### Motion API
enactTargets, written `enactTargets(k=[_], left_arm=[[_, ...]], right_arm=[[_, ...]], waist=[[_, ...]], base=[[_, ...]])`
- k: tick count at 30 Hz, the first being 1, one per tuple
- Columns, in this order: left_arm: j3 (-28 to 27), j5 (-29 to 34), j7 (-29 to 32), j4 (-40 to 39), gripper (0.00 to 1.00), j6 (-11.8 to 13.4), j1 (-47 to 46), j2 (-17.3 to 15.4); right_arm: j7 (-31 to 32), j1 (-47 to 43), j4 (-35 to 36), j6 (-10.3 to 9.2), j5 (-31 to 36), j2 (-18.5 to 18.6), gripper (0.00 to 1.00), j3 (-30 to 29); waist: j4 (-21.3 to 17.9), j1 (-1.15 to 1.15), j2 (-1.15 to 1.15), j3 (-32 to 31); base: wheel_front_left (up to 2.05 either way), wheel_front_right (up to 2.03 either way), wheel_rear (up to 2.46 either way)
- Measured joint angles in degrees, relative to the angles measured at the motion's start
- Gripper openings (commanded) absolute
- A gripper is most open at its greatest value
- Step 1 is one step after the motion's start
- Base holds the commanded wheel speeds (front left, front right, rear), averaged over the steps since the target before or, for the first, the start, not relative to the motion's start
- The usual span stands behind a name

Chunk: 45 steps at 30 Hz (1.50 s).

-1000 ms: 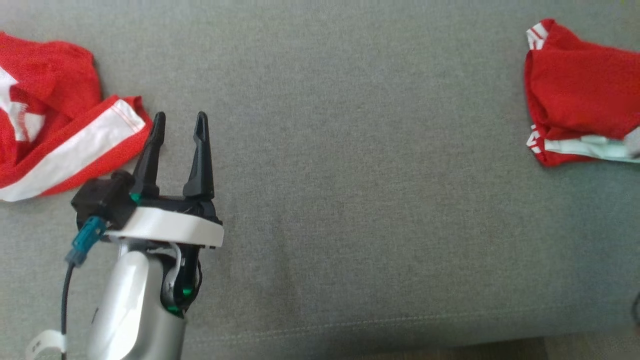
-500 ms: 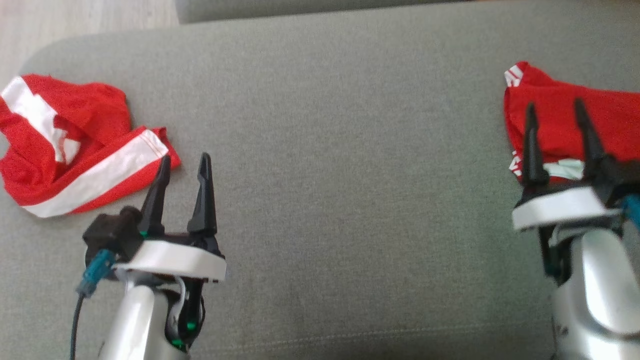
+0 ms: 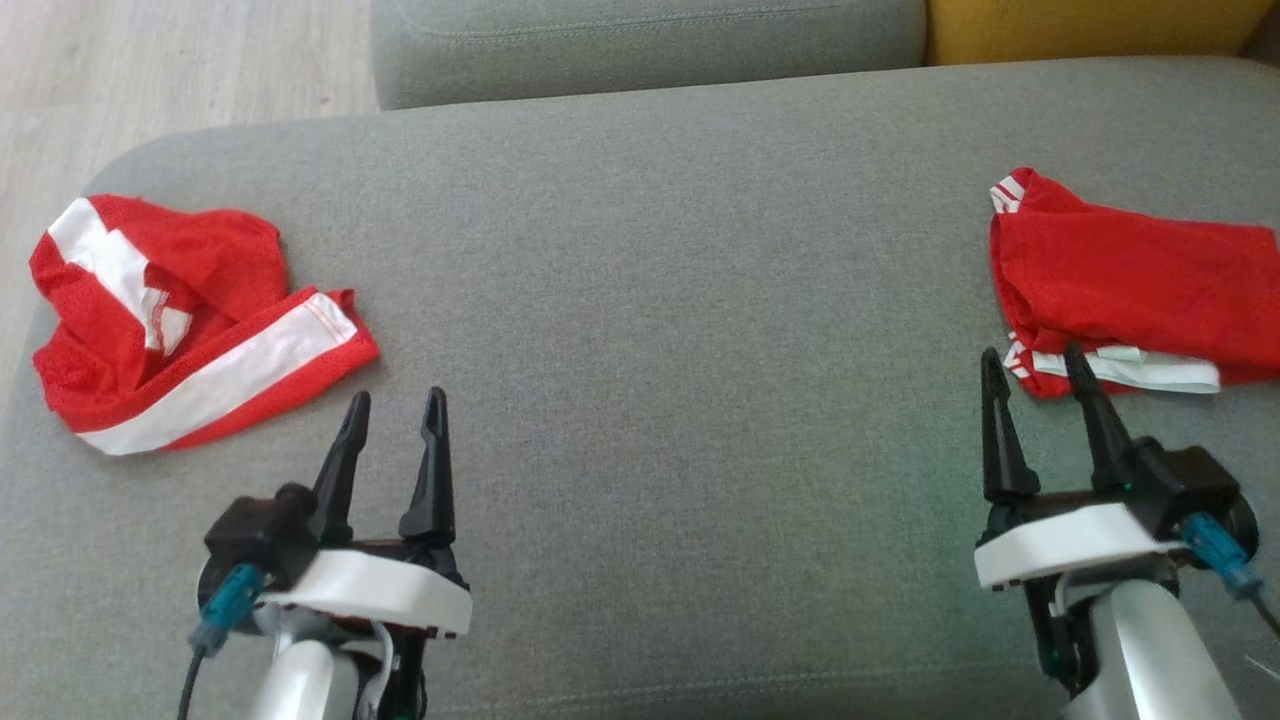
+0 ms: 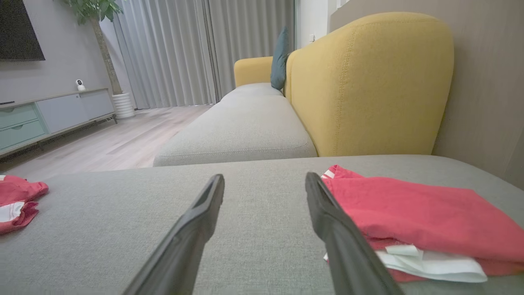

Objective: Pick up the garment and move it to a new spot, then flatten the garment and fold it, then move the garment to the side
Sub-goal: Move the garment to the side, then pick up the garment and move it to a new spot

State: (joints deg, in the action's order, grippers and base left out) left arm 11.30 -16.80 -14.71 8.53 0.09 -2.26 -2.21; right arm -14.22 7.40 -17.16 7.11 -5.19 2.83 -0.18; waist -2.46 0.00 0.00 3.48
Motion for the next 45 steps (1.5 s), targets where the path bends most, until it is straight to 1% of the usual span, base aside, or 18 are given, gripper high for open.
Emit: enactTargets(k=[3, 9, 36, 40, 45], left_arm=[[0.44, 0.0, 0.0, -0.35, 1.0, 0.42, -0.01, 0.0], [0.46, 0.0, 0.0, -0.87, 1.0, 0.44, -0.02, -0.01], [0.79, 0.0, 0.0, -1.07, 1.0, 0.49, -0.03, -0.02], [0.85, 0.0, 0.0, -1.04, 1.0, 0.49, -0.05, -0.02], [0.68, -0.1, 0.0, -1.05, 1.0, 0.92, -0.06, -0.03]], right_arm=[[0.0, -0.14, 0.79, 0.0, -0.38, -0.05, 1.0, 0.19], [-0.01, -0.14, 1.63, 0.0, -0.87, -0.05, 1.0, 0.62], [-0.1, -0.14, 1.81, 0.0, -2.05, -0.05, 1.0, 1.38], [-0.12, -0.15, 1.81, 0.0, -2.05, -0.05, 1.0, 1.38], [-0.14, -0.29, 1.83, 0.0, -2.04, -0.05, 1.0, 2.07]], waist=[[-0.01, 0.0, 0.0, -0.05], [-0.09, 0.0, 0.0, 0.03], [0.07, 0.0, 0.0, 0.01], [0.6, 0.0, 0.0, -0.06], [2.28, 0.0, 0.0, -0.14]], base=[[0.0, 0.0, 0.0], [0.0, 0.0, 0.0], [0.0, 0.0, 0.0], [0.0, 0.0, 0.0], [0.0, 0.0, 0.0]])
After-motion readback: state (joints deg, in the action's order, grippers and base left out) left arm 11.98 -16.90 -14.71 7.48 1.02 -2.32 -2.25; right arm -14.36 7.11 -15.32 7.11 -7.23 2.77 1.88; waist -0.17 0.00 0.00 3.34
